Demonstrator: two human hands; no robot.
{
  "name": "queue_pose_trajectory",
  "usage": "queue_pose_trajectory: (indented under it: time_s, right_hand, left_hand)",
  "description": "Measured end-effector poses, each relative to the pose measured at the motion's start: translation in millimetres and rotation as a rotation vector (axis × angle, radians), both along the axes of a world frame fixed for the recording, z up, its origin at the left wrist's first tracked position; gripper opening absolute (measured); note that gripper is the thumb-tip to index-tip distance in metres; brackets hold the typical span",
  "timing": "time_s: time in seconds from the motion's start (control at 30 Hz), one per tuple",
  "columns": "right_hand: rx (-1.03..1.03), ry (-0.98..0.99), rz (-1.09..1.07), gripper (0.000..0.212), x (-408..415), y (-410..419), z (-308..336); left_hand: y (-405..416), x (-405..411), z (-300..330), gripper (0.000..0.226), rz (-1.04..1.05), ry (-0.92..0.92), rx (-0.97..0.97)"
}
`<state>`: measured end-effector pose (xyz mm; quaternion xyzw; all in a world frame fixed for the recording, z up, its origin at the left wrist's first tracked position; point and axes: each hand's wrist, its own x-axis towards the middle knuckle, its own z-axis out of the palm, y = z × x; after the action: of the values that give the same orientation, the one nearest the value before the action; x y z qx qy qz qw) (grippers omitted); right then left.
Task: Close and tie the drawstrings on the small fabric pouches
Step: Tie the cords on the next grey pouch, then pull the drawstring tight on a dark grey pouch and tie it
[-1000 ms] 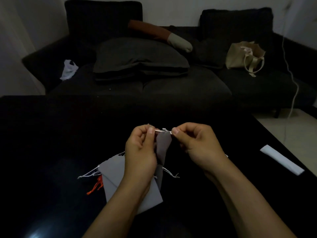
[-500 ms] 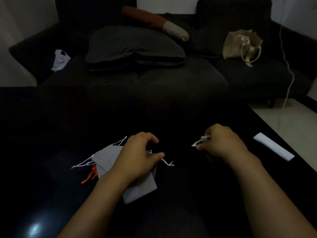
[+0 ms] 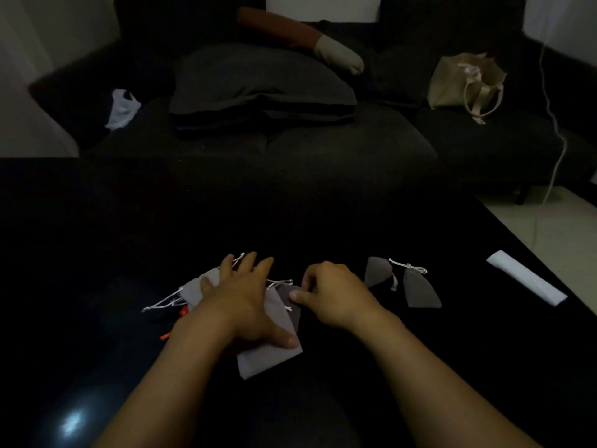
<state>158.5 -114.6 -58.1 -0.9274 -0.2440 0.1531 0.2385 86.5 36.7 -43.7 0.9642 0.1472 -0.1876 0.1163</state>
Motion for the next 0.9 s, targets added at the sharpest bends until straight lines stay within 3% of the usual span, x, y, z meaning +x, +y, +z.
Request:
queue_pose_trajectory:
  time_s: [0.17, 0.33, 0.4, 0.5, 0.57, 0.67, 0.77, 0.9]
  right_hand:
    - [0.072, 0.053, -0.091, 0.016, 6, 9, -2]
    - [0.399, 0.015, -0.292, 0.013, 16, 4, 25]
    - [0.587, 0.096, -0.282, 0.011, 11, 2, 43]
    - [0.792, 0.276, -0.190, 0.017, -5, -4, 75]
    - [0.873, 0.356, -0.115, 0.018, -16, -9, 90]
    - [0.912, 0.339, -0.055, 0.018, -25, -11, 99]
    - [0.885, 0.284, -0.008, 0.017, -21, -13, 100]
    - [0.802, 0.270, -0.041, 0.013, -11, -21, 101]
  left_hand:
    - [4, -1, -4, 0.130, 0.017, -0.004, 0.007]
    - [18, -12, 7, 0.121, 0.056, -0.128, -0.041]
    - [20, -17, 20, 0.107, 0.095, -0.249, -0.268]
    - [17, -24, 55, 0.061, 0.171, -0.379, -0.835]
    - [12, -26, 68, 0.040, 0.183, -0.433, -1.079]
    - [-2, -25, 69, 0.026, 0.268, -0.616, -1.234]
    - [-13, -16, 61, 0.022, 0.359, -0.768, -1.262]
    - [-18, -3, 64, 0.019, 0.462, -0.869, -1.365]
